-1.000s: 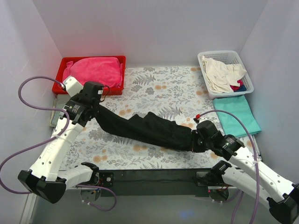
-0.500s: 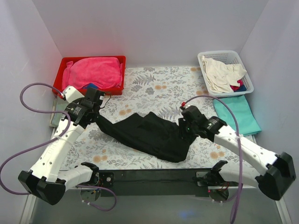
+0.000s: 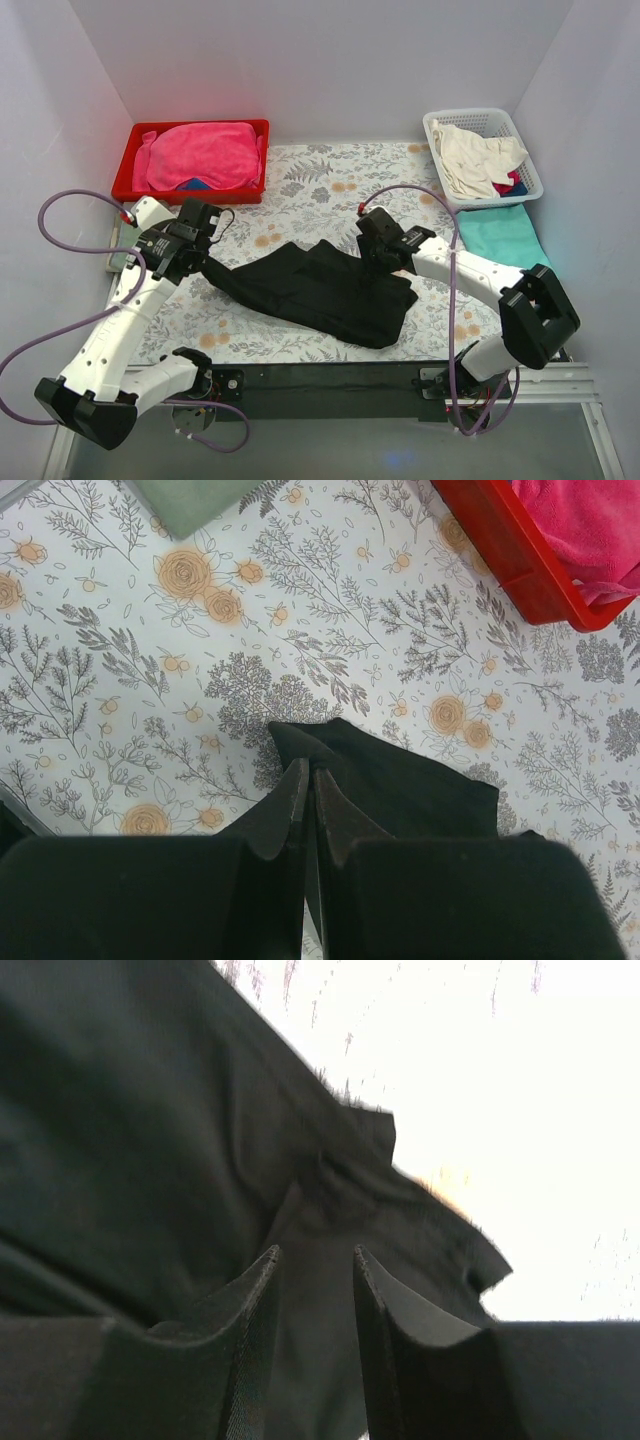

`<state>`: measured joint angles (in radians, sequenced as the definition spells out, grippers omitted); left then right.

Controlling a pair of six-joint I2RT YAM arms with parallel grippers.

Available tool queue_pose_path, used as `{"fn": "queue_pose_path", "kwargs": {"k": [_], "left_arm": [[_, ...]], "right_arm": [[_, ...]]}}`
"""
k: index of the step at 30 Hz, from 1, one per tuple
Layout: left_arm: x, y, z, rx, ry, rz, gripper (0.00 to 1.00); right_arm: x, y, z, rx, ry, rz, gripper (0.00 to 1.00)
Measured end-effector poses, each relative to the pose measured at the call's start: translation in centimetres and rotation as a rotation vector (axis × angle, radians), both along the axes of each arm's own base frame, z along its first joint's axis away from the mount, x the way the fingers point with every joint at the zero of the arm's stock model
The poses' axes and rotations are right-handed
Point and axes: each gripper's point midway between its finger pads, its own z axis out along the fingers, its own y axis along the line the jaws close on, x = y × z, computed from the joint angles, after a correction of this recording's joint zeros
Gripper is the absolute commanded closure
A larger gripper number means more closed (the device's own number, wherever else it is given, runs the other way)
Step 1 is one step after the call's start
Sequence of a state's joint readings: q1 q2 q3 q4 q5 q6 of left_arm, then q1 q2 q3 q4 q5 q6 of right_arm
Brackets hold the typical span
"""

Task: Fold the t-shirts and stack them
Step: Flatten out the tshirt

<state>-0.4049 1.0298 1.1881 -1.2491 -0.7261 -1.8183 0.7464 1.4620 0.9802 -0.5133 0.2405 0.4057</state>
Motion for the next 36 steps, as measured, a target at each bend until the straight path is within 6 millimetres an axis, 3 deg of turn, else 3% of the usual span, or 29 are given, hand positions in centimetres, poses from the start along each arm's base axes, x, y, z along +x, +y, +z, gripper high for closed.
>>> {"fn": "queue_pose_path", "kwargs": {"k": [5, 8, 11, 14, 16, 23, 27, 33, 36], "left_arm": [[0.0, -0.1, 0.1, -0.004, -0.002, -0.008, 1.0], [-0.1, 0.0, 0.2, -0.004, -0.006, -0.013, 1.0], [-0.3, 0.0, 0.4, -0.005, -0.014, -0.016, 1.0], [-0.4, 0.1, 0.6, -0.005, -0.02, -0.018, 1.0], [-0.5, 0.1, 0.7, -0.005, -0.022, -0.02, 1.0], [-0.5, 0.1, 0.8, 0.003, -0.021, -0.031, 1.0], [-0.4, 0.1, 0.9, 0.003, -0.029, -0.037, 1.0], [-0.3, 0.1, 1.0, 0.009, -0.033, -0.047, 1.0], [-0.2, 0.1, 1.0, 0.012, -0.034, -0.052, 1.0]], "right_arm": [[1.6, -0.1, -1.6, -0.026, 0.007, -0.012, 0.57], [2.0, -0.5, -2.8, -0.046, 0.036, -0.021, 0.48], [2.0, -0.8, -3.6, -0.056, 0.059, -0.021, 0.46], [1.9, -0.6, -3.6, -0.045, 0.069, -0.012, 0.56], [1.8, -0.5, -3.6, -0.036, 0.074, -0.007, 0.71], [1.2, -0.3, -2.5, 0.006, 0.066, 0.001, 0.81], [0.8, -0.3, -2.7, 0.013, 0.079, 0.002, 0.99], [0.6, -0.7, -2.6, 0.008, 0.083, -0.019, 0.99], [0.5, -1.3, -1.6, 0.001, 0.057, -0.04, 0.99]]}}
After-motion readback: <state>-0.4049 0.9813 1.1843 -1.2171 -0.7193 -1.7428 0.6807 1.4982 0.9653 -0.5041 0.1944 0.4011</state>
